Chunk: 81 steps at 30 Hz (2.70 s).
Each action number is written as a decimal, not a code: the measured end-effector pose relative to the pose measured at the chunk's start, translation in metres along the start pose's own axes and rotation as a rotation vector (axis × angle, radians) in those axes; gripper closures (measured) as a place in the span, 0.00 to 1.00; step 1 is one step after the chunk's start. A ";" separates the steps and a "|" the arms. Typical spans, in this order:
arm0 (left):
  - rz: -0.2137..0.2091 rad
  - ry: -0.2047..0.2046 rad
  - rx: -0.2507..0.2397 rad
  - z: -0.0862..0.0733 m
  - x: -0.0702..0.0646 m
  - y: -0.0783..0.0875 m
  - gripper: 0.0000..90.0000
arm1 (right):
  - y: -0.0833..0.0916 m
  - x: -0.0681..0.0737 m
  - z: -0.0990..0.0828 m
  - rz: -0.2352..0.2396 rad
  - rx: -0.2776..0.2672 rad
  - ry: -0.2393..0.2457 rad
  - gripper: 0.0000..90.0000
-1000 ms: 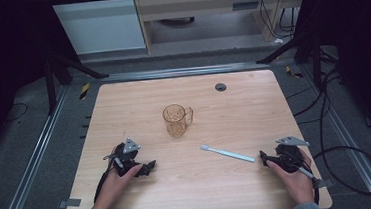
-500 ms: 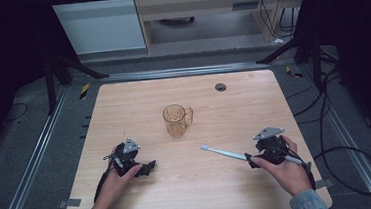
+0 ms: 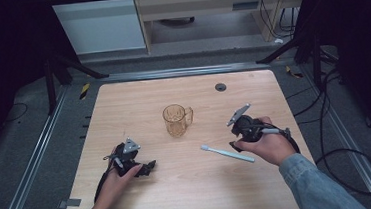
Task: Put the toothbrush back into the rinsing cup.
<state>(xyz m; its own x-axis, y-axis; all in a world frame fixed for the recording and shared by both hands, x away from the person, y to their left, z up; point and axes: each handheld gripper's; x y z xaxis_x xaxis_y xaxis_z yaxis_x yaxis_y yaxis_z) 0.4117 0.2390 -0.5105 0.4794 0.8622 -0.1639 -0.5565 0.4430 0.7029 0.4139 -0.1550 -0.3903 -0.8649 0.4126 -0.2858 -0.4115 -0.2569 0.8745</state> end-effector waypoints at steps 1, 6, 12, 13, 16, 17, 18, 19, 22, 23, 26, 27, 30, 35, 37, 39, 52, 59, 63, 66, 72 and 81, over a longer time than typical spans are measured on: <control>0.000 0.000 0.000 0.000 0.000 0.000 0.00 | -0.001 -0.001 0.004 0.004 0.004 0.004 0.51; 0.000 -0.002 0.000 0.000 0.000 0.000 0.00 | -0.012 -0.001 0.017 0.056 0.034 0.037 0.57; -0.001 -0.003 0.000 0.000 0.000 0.000 0.00 | -0.029 -0.001 0.027 0.117 0.075 0.070 0.62; -0.001 -0.003 0.000 0.000 0.000 0.000 0.00 | -0.032 -0.001 0.028 0.120 0.085 0.075 0.62; -0.001 -0.003 0.000 0.000 0.000 0.000 0.00 | -0.036 -0.001 0.031 0.132 0.104 0.094 0.65; -0.001 -0.003 0.000 0.000 0.000 0.000 0.00 | -0.041 0.000 0.033 0.144 0.123 0.103 0.67; -0.001 -0.003 0.000 0.000 0.000 0.000 0.00 | -0.041 0.000 0.033 0.144 0.123 0.103 0.67; -0.001 -0.003 0.000 0.000 0.000 0.000 0.00 | -0.043 0.000 0.033 0.149 0.135 0.102 0.68; -0.001 -0.004 0.001 0.000 0.000 0.000 0.00 | -0.051 0.001 0.035 0.174 0.172 0.129 0.71; -0.001 -0.003 0.000 0.000 0.000 0.000 0.00 | -0.052 0.001 0.036 0.179 0.177 0.130 0.71; -0.002 -0.004 0.001 0.000 0.000 0.000 0.00 | -0.053 0.001 0.037 0.186 0.178 0.125 0.71; -0.002 -0.004 0.000 0.000 0.000 0.000 0.00 | -0.054 0.000 0.036 0.188 0.177 0.127 0.71; -0.002 -0.004 0.000 0.000 0.000 0.000 0.00 | -0.055 -0.001 0.034 0.187 0.180 0.120 0.71; -0.002 -0.004 0.000 0.000 0.000 0.000 0.00 | -0.056 -0.004 0.032 0.191 0.184 0.109 0.73; -0.003 -0.004 0.000 0.000 0.000 0.000 0.00 | -0.056 -0.004 0.032 0.196 0.185 0.106 0.73; -0.003 -0.005 0.000 0.001 0.000 0.000 0.00 | -0.057 -0.003 0.031 0.200 0.187 0.102 0.73; -0.003 -0.005 0.000 0.000 0.000 0.000 0.00 | -0.073 0.004 0.029 0.238 0.225 0.083 0.71; -0.003 -0.005 0.000 0.001 0.000 0.000 0.00 | -0.072 0.007 0.033 0.245 0.229 0.088 0.73; -0.004 -0.005 0.000 0.001 0.000 0.000 0.00 | -0.076 0.007 0.034 0.252 0.247 0.098 0.74; -0.003 -0.005 0.000 0.001 0.000 0.000 0.00 | -0.078 0.007 0.035 0.253 0.260 0.108 0.74; -0.004 -0.005 0.001 0.001 0.000 0.000 0.00 | -0.083 0.006 0.035 0.259 0.285 0.123 0.75; -0.005 -0.006 0.001 0.001 0.001 0.000 0.00 | -0.088 0.003 0.030 0.255 0.303 0.109 0.76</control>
<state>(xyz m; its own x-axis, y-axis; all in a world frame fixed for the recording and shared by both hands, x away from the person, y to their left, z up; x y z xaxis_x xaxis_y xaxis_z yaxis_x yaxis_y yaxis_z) 0.4127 0.2391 -0.5104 0.4865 0.8584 -0.1629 -0.5534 0.4470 0.7028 0.4561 -0.1053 -0.4560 -0.9604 0.2696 -0.0706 -0.0908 -0.0631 0.9939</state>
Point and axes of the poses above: each handheld gripper's, and its own axes: y roughly backward along the jaws, z roughly out of its top, x roughly to its left, and after that the axes turned 15 degrees about y, right-handed
